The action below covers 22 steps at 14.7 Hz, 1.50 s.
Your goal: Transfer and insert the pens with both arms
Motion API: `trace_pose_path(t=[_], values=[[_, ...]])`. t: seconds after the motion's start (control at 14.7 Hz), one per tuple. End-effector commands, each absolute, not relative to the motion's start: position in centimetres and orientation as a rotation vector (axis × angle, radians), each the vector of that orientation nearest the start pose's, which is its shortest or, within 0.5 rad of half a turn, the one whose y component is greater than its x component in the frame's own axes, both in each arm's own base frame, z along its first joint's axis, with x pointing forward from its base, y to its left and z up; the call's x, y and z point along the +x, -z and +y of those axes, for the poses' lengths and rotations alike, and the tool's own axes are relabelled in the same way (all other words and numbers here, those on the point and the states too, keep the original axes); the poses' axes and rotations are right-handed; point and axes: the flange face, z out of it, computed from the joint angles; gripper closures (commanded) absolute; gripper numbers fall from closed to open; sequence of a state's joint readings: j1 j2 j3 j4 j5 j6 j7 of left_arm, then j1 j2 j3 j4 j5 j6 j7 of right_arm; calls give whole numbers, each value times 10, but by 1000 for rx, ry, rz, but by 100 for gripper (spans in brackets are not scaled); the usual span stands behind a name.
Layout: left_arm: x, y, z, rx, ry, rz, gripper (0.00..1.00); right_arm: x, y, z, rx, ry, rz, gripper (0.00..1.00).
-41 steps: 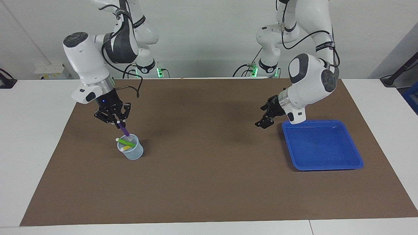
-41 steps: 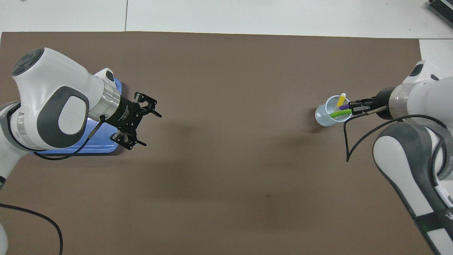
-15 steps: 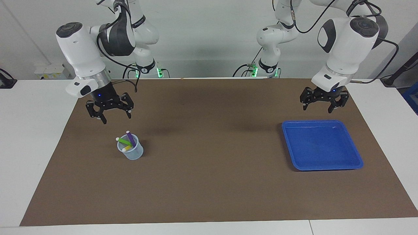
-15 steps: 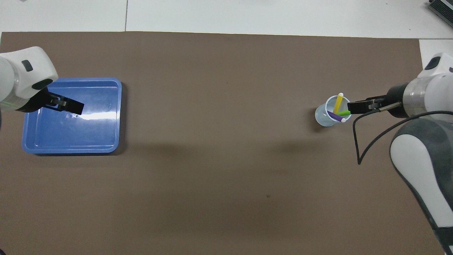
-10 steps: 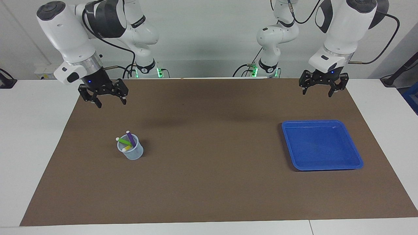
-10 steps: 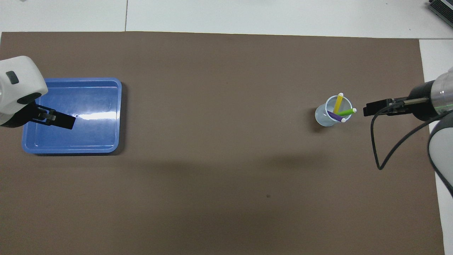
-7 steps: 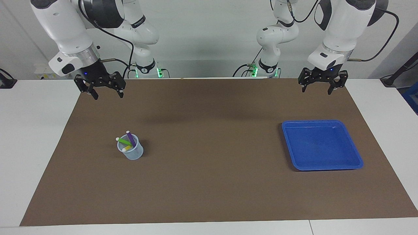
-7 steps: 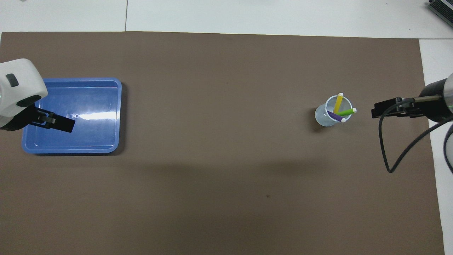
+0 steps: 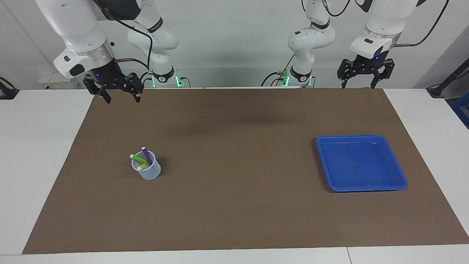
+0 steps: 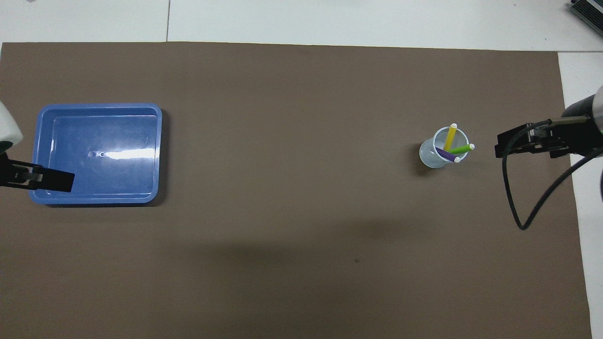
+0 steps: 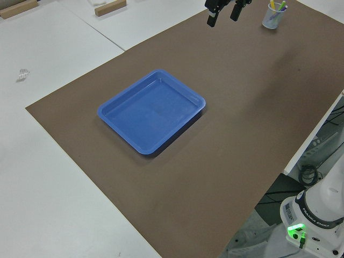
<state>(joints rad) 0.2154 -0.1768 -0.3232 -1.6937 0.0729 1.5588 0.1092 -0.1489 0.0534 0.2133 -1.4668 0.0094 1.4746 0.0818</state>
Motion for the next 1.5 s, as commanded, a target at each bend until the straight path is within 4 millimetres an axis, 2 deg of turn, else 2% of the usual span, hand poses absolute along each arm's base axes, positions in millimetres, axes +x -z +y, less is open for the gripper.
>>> trace_pose_path(t=[0.0, 0.55, 0.75, 1.29, 1.36, 1.43], values=[[486, -660, -69, -3004, 57, 298, 0, 558, -643, 34, -3145, -94, 43, 0], [484, -661, -68, -3003, 52, 295, 0, 549, -652, 34, -3151, -73, 34, 0], [485, -660, -68, -3004, 50, 295, 0, 548, -650, 28, -3150, -80, 43, 0], [488, -663, -63, -3010, 78, 280, 0, 547, -650, 39, -3148, -64, -28, 0], [489, -663, -64, -3011, 79, 282, 0, 547, -650, 38, -3151, -64, -27, 0], [490, -665, -64, -3013, 88, 283, 0, 548, -650, 29, -3152, -69, -3, 0]])
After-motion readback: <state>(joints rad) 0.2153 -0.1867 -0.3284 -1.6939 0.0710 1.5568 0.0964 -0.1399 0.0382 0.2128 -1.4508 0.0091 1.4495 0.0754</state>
